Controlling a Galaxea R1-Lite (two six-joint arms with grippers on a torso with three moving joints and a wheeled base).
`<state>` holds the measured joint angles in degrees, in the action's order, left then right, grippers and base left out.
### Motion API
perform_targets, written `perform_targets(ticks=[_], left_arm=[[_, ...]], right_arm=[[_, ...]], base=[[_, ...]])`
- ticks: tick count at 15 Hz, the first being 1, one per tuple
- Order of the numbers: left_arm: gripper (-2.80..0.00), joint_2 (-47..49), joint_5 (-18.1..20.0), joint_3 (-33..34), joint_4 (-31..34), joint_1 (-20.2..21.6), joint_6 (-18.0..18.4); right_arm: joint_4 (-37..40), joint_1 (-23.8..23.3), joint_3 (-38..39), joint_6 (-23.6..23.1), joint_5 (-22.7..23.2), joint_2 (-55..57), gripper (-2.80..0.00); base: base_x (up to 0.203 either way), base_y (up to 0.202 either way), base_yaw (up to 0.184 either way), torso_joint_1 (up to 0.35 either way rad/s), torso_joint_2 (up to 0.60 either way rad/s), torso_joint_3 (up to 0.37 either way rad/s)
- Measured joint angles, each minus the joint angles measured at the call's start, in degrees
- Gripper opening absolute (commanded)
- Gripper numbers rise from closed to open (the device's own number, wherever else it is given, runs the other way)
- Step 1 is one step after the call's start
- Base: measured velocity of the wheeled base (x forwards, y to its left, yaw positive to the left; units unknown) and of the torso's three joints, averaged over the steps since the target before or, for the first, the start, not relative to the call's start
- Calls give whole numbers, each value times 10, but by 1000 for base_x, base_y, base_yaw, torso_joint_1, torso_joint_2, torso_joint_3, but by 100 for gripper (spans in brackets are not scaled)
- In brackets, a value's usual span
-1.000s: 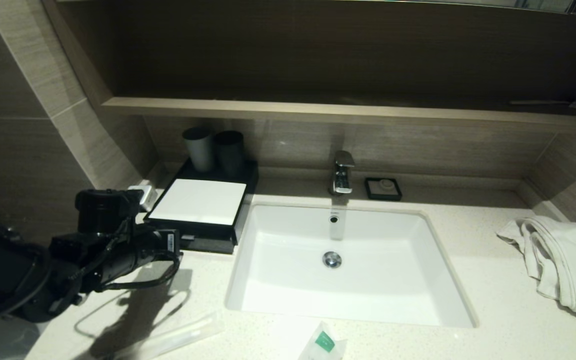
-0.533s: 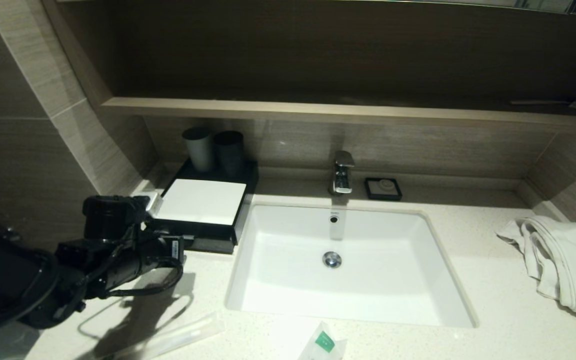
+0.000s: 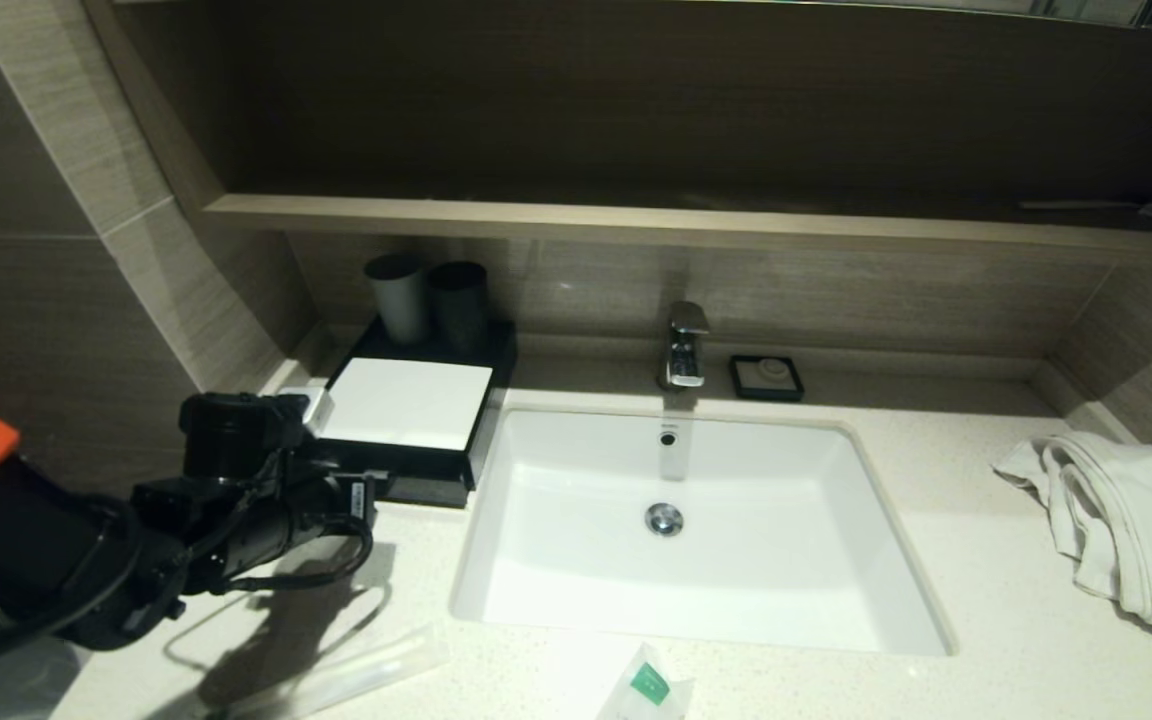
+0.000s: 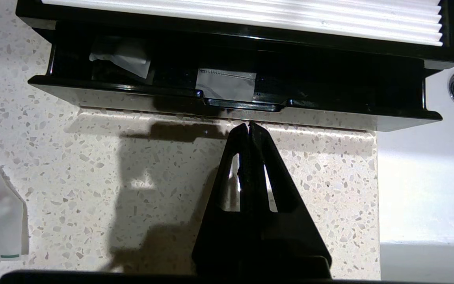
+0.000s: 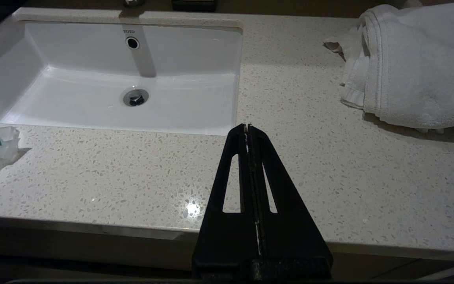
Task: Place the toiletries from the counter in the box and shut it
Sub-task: Open the drawer
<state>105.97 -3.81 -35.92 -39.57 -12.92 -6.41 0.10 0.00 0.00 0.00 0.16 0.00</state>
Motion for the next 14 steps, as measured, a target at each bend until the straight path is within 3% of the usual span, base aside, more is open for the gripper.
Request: perform_targets(ticks=[14], left_arm=[[-280, 31, -1, -27, 0, 1, 0]], right_arm=[[0, 0, 0, 0, 0, 0, -280]], base=[[0, 0, 0, 0, 0, 0]])
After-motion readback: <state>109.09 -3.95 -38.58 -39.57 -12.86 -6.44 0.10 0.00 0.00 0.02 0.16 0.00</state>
